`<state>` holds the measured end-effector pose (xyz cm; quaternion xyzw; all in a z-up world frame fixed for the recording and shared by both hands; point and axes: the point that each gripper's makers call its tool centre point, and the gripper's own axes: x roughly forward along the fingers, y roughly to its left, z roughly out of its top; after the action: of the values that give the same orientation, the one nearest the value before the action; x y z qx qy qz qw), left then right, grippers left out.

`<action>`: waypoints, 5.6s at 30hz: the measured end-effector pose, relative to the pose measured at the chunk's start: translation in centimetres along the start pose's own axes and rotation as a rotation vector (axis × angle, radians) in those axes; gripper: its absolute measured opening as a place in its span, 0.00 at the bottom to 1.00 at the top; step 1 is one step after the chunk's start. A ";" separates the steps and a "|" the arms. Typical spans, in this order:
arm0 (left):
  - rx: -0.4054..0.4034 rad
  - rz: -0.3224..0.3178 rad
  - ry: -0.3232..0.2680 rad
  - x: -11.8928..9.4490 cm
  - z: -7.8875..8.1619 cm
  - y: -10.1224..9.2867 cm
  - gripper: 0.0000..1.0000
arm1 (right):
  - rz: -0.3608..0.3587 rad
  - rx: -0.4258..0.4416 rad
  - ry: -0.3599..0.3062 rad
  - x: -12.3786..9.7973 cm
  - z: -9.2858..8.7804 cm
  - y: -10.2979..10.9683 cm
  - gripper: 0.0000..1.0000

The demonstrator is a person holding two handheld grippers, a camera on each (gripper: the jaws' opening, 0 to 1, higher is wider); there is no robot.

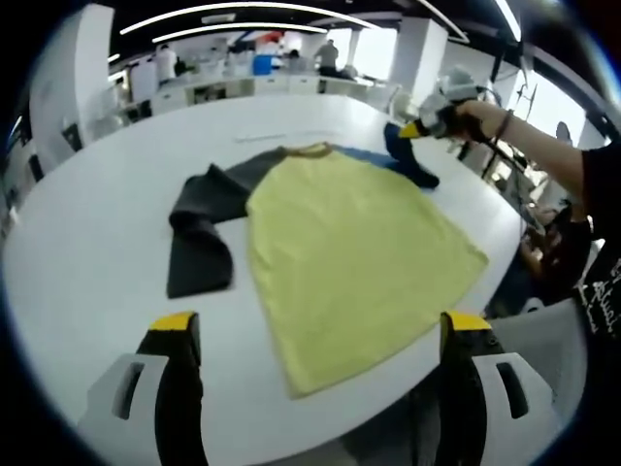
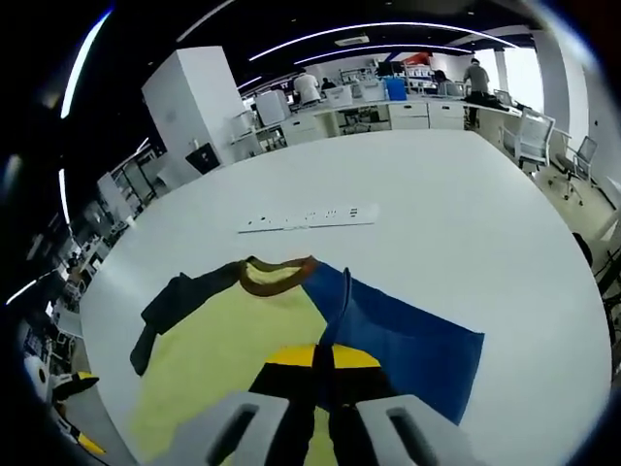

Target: Fold the garment on the visible template until the final outline fits inside the template.

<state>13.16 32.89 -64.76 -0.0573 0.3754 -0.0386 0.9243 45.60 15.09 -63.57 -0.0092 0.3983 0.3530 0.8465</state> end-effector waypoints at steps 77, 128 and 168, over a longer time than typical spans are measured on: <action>-0.027 -0.014 0.002 0.7 -1.0 0.1 0.99 | 0.247 -0.170 0.001 5.7 0.2 17.2 0.00; -0.073 -0.029 0.017 2.2 -2.0 1.0 0.98 | 0.265 -0.226 0.131 13.9 -6.4 21.9 0.00; -0.071 -0.028 0.016 2.4 -1.8 1.1 0.96 | 0.380 -0.330 0.171 12.5 -9.4 24.6 0.03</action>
<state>13.61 33.58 -67.86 -0.0951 0.3829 -0.0385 0.9181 29.89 38.19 -71.95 -0.1019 0.3998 0.5638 0.7154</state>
